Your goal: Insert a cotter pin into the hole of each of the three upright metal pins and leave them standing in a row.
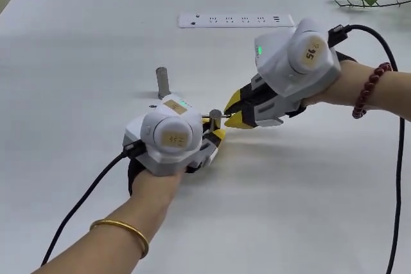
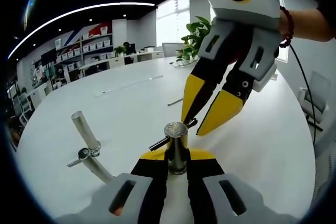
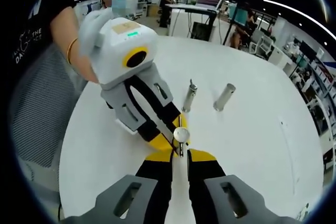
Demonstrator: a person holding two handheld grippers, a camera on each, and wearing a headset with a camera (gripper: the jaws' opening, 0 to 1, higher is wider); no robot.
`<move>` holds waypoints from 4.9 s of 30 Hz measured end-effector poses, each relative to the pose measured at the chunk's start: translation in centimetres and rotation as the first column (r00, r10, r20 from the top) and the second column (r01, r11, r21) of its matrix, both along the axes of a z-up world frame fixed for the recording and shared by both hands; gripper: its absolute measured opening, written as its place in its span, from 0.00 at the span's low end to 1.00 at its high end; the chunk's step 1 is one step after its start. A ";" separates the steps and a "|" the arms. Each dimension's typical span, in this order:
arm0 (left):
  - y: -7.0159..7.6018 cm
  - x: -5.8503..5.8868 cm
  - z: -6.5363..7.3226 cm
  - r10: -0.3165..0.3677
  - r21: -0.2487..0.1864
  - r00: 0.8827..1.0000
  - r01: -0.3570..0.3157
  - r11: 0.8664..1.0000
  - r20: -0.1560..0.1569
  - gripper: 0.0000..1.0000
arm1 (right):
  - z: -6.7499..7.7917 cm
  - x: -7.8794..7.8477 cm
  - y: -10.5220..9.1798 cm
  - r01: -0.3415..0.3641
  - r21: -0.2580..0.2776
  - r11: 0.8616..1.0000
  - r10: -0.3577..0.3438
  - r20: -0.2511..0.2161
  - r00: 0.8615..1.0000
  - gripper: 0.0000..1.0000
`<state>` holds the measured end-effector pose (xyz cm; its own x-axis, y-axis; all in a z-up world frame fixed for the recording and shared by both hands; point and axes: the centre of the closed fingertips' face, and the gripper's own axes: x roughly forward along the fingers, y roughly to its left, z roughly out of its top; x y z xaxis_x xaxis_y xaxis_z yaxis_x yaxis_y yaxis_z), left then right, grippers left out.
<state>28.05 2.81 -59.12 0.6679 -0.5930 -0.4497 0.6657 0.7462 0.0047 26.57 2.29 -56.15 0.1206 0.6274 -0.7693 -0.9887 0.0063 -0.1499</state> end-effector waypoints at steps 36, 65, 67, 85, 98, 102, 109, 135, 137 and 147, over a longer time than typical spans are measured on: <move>0.0 0.0 0.0 0.007 -0.014 1.000 -0.008 1.000 -0.011 0.10 | 0.1 -0.1 0.3 0.072 0.026 0.997 -0.071 -0.041 0.997 0.00; 0.5 0.9 0.0 0.039 -0.014 0.999 -0.039 0.999 -0.013 0.09 | 1.4 0.1 -3.2 0.529 0.246 0.812 -0.444 -0.326 0.834 0.19; 0.6 1.1 0.0 0.040 -0.018 0.999 -0.040 0.999 -0.014 0.09 | 1.2 0.0 -3.6 0.541 0.245 0.805 -0.454 -0.333 0.827 0.19; 1.0 2.1 0.1 0.058 -0.017 0.998 -0.058 0.998 -0.012 0.09 | 0.9 -0.7 -3.1 0.559 0.249 0.791 -0.459 -0.362 0.811 0.18; 0.9 2.2 0.1 0.061 -0.025 0.998 -0.062 0.998 -0.017 0.10 | 0.7 -0.9 -3.2 0.561 0.241 0.792 -0.463 -0.362 0.809 0.18; 0.9 2.2 0.1 0.072 -0.041 0.997 -0.073 0.996 -0.032 0.11 | 0.5 -1.0 -3.2 0.557 0.231 0.798 -0.463 -0.356 0.812 0.18; 1.0 2.1 0.0 0.074 -0.040 0.996 -0.075 0.996 -0.042 0.11 | 0.4 -1.2 -3.1 0.563 0.231 0.794 -0.466 -0.363 0.807 0.19; 2.9 -1.5 1.5 0.065 -0.079 0.993 -0.072 0.994 -0.095 0.24 | 3.5 -0.2 -1.1 0.583 0.325 0.745 -0.465 -0.373 0.802 0.27; 3.2 -1.6 1.9 0.068 -0.091 0.993 -0.077 0.993 -0.093 0.26 | 3.9 0.0 -0.9 0.581 0.329 0.744 -0.464 -0.370 0.805 0.28; 5.1 -3.2 3.8 0.099 -0.117 0.991 -0.110 0.987 -0.093 0.34 | 5.3 1.5 0.5 0.564 0.348 0.749 -0.460 -0.339 0.821 0.32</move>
